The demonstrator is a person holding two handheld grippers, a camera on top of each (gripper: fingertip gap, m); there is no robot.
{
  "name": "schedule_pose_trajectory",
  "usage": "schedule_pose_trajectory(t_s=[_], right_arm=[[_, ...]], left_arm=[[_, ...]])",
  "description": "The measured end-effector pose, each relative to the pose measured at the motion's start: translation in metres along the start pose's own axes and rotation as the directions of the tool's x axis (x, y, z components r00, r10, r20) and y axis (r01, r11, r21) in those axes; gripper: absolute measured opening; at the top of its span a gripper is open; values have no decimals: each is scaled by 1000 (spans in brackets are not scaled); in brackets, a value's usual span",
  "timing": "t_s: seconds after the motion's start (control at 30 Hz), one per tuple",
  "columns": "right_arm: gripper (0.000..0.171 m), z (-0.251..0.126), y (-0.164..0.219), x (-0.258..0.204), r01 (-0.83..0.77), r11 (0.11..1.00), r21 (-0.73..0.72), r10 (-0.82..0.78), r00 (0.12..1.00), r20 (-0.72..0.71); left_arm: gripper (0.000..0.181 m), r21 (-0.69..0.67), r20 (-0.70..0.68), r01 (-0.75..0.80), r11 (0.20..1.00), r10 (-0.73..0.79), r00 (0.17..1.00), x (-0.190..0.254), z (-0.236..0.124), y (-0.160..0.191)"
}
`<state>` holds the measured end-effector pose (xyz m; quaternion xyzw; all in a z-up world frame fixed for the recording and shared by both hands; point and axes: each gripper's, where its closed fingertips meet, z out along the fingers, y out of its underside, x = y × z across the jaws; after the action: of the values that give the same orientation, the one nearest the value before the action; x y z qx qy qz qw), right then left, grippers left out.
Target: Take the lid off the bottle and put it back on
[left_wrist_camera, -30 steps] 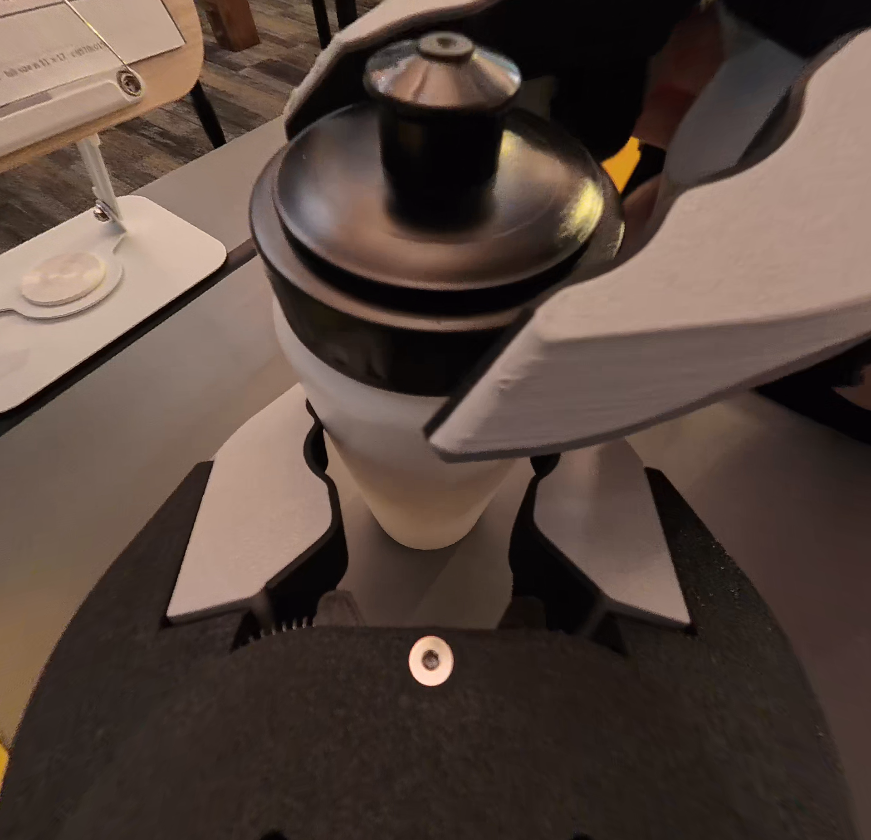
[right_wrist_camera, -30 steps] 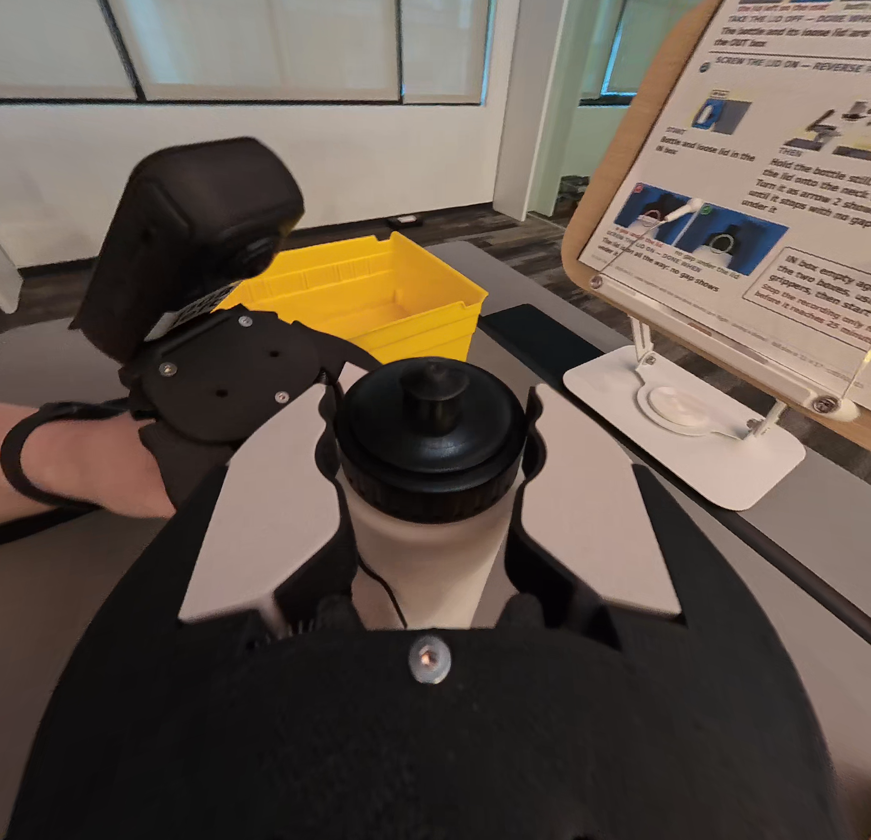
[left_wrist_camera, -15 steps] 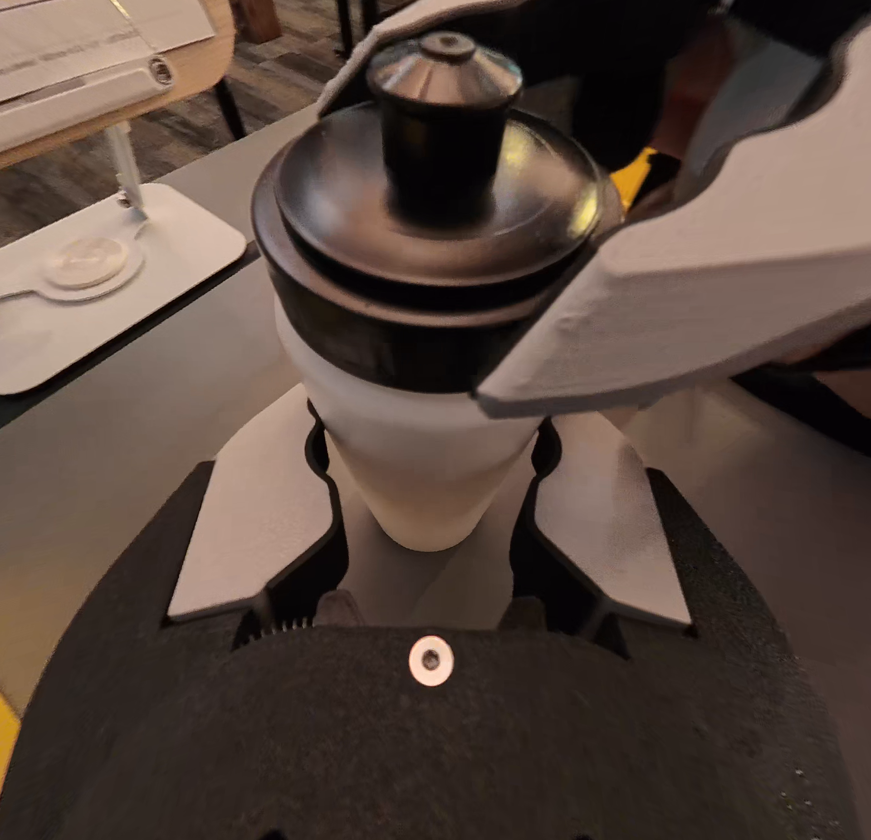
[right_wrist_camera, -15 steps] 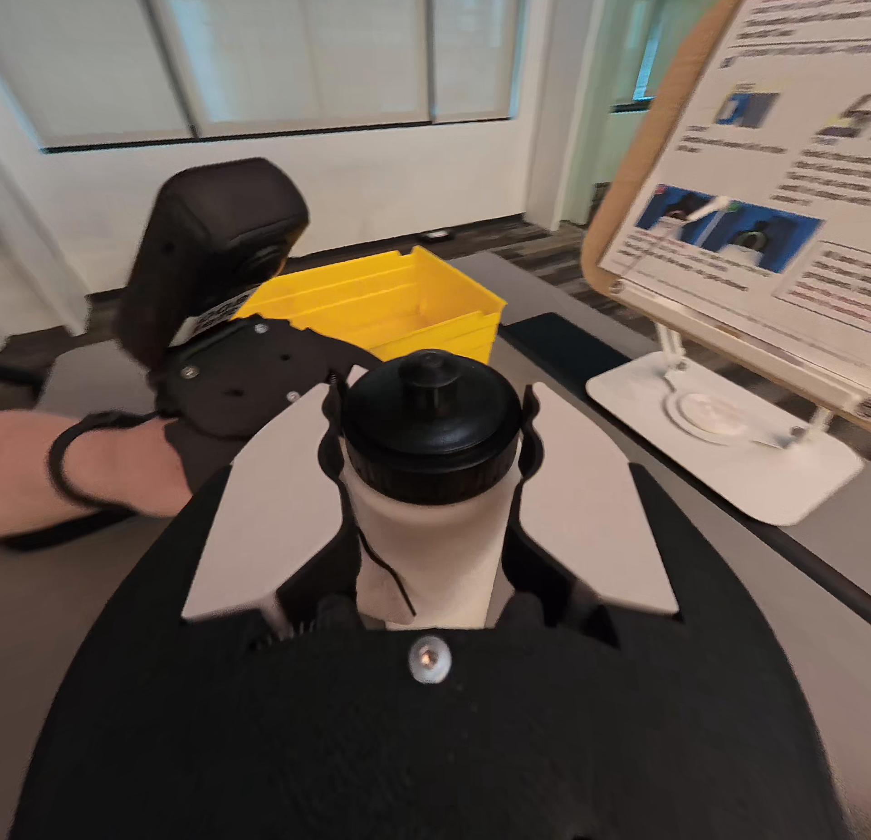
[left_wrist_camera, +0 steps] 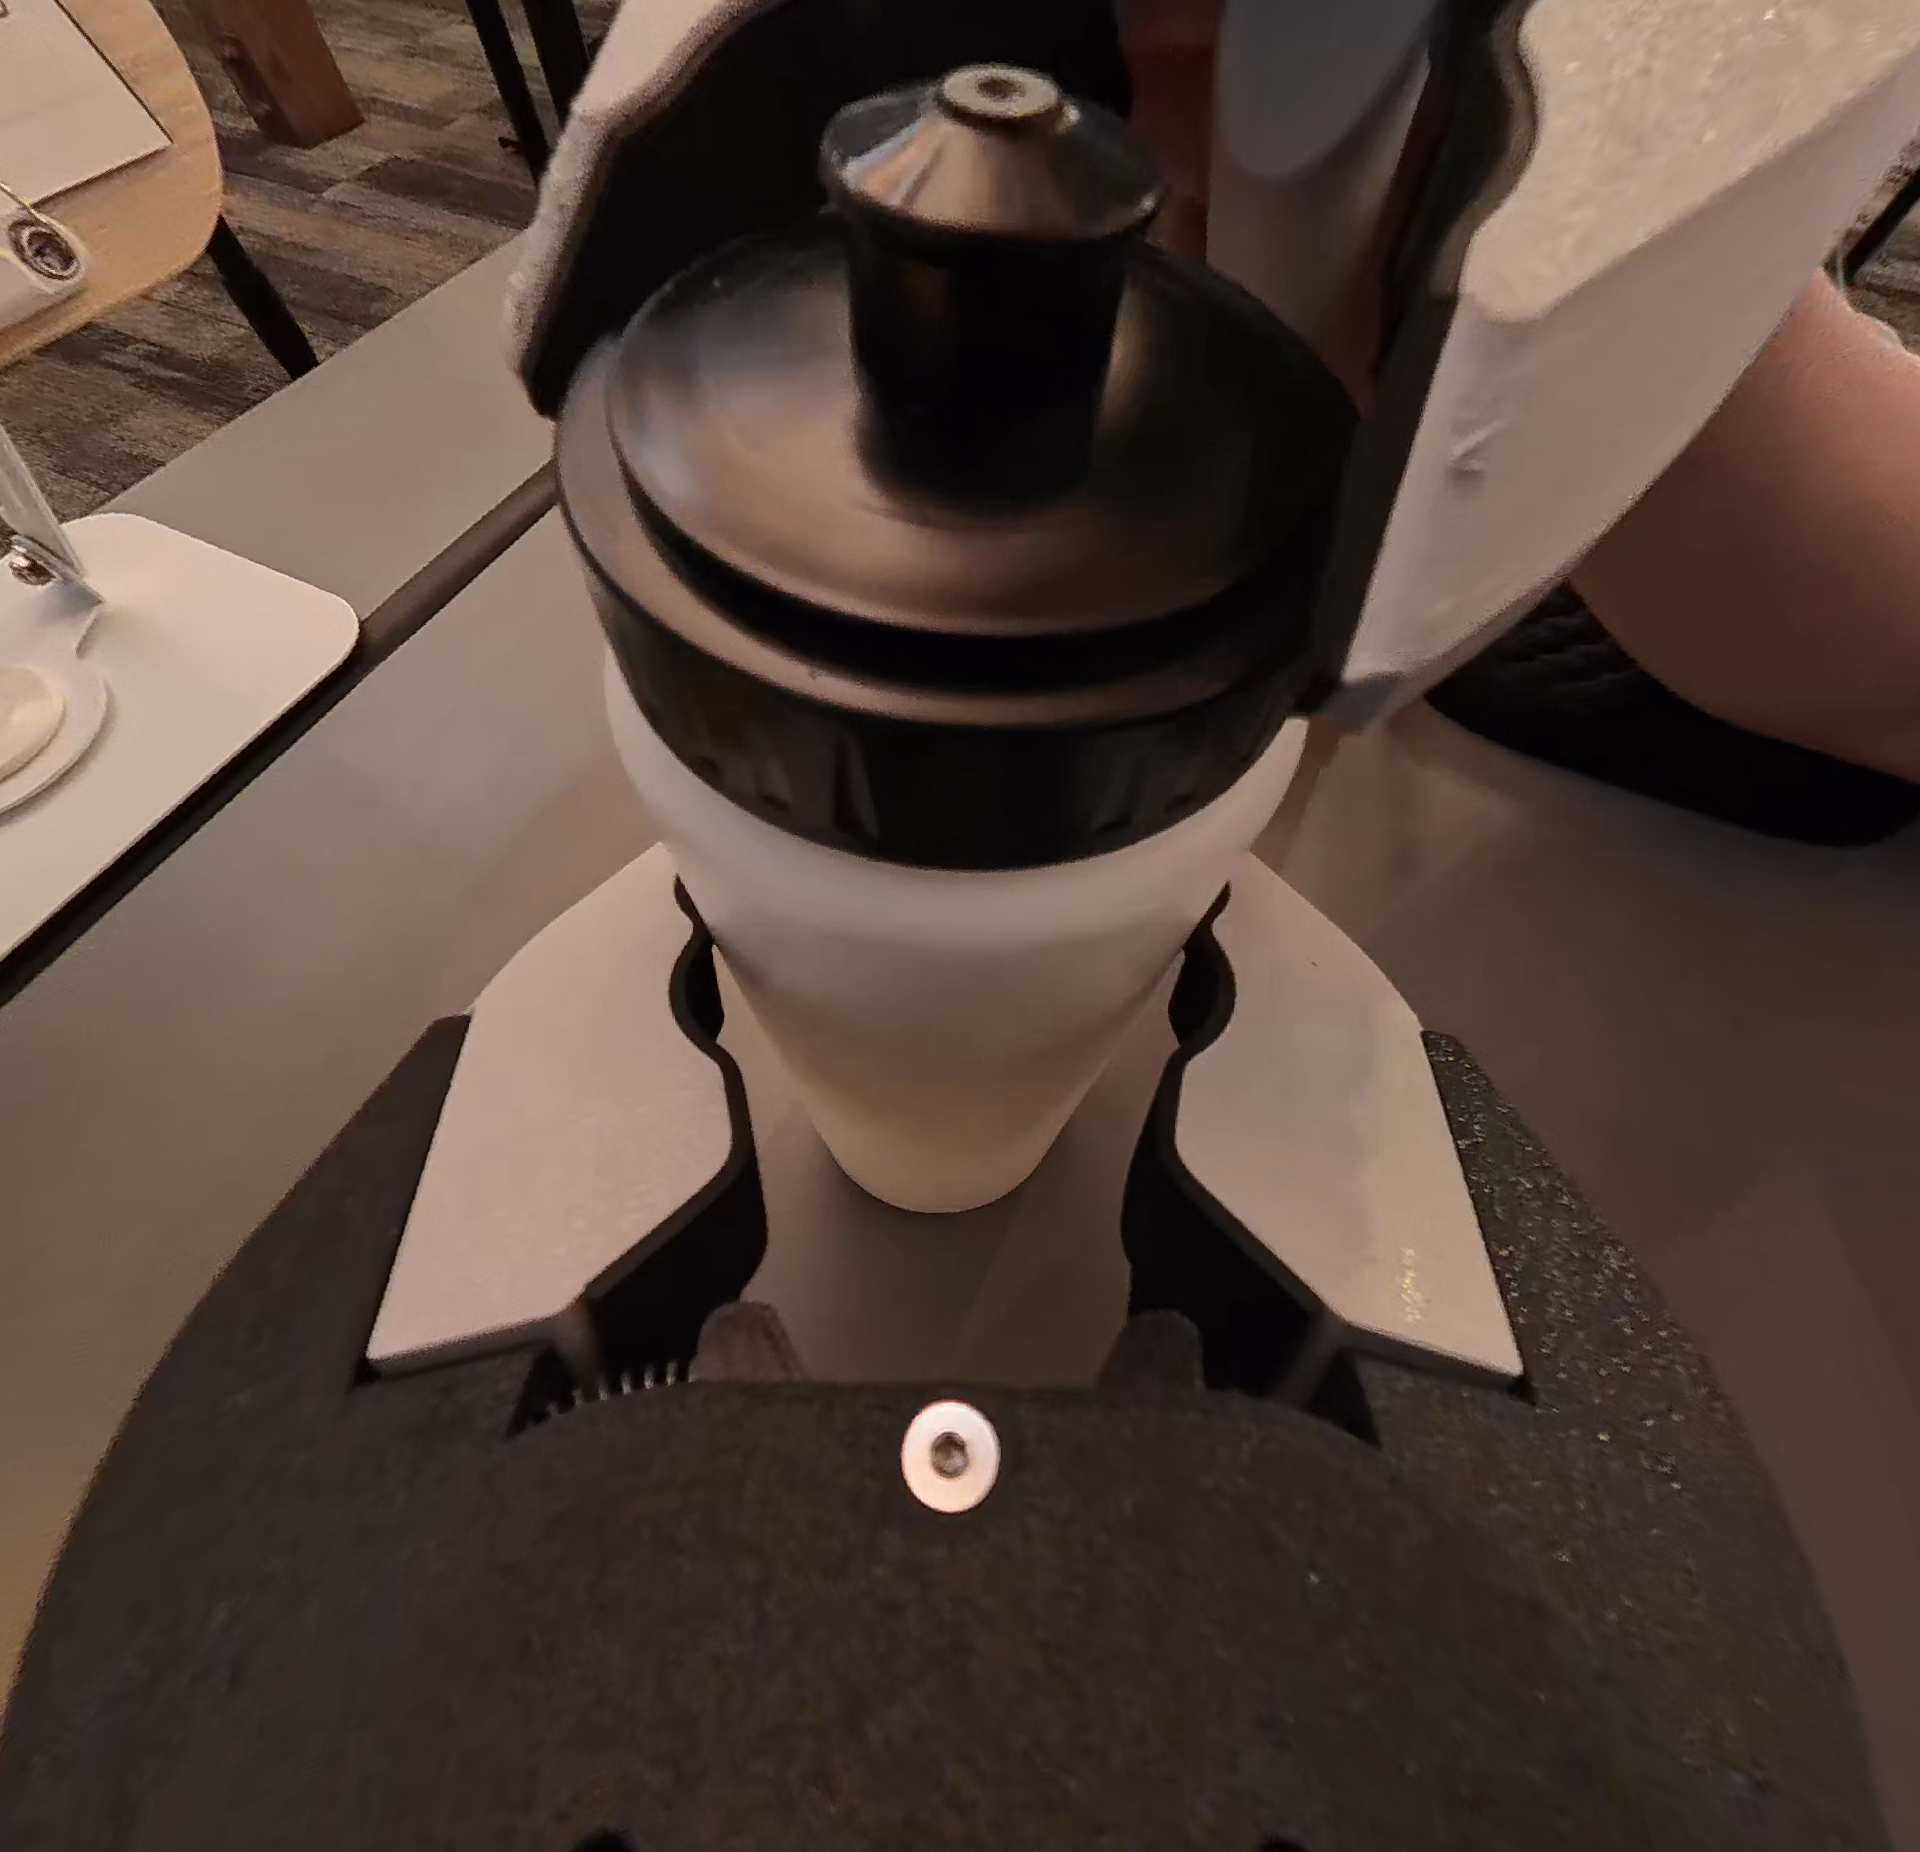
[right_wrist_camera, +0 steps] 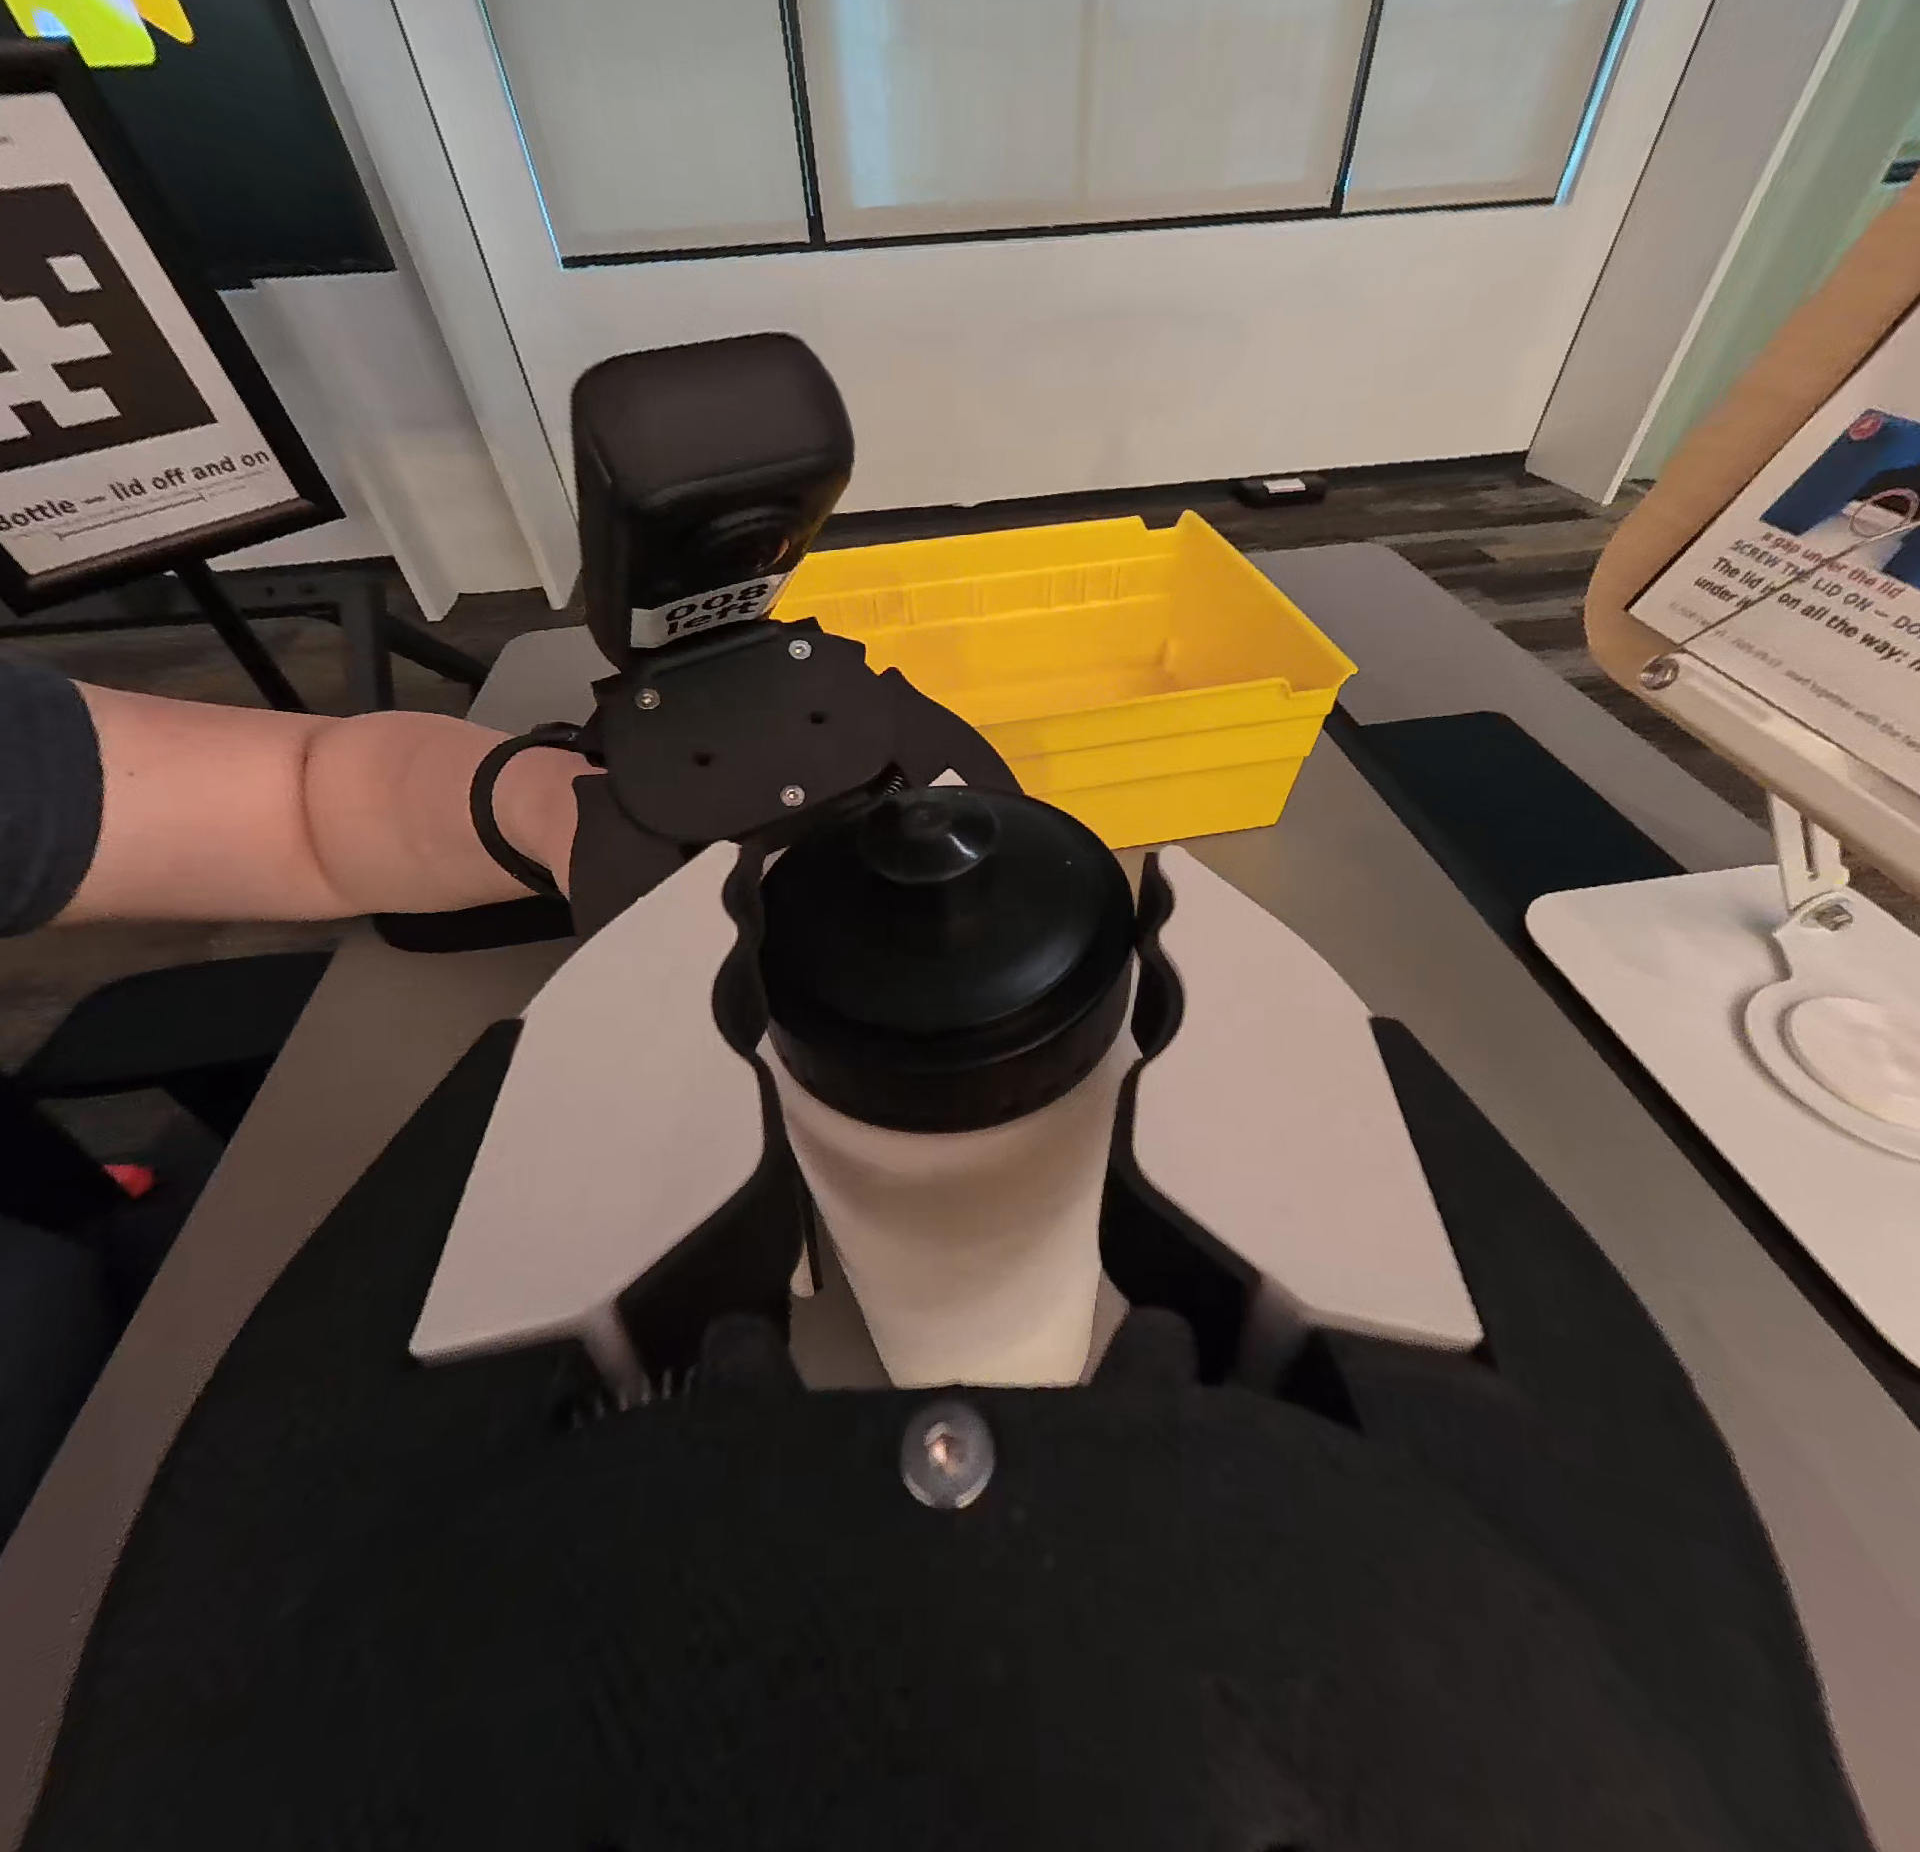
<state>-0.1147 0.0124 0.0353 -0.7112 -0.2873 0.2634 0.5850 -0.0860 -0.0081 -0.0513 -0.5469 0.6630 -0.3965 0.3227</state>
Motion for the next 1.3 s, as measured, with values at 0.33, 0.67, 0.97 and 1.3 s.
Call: schedule_pose_trajectory(t_s=[0.33, 0.67, 0.97, 1.3], right_arm=[[76, 5, 6, 2, 74, 995, -66, -79, 994, -78], [80, 14, 9, 14, 78, 989, -125, -110, 955, -274], [76, 9, 6, 8, 31, 999, -26, -33, 993, -109], [74, 14, 4, 15, 38, 999, -14, -40, 964, -264]], left_arm=[[86, -5, 21, 28, 1000, -27, 999, -3, 0, 0], [86, -3, 108, 72, 997, -71, 992, -14, -2, 1], [86, -17, 95, 89, 996, -87, 992, -10, -2, 2], [86, -25, 161, 107, 994, -102, 982, -21, -7, 5]])
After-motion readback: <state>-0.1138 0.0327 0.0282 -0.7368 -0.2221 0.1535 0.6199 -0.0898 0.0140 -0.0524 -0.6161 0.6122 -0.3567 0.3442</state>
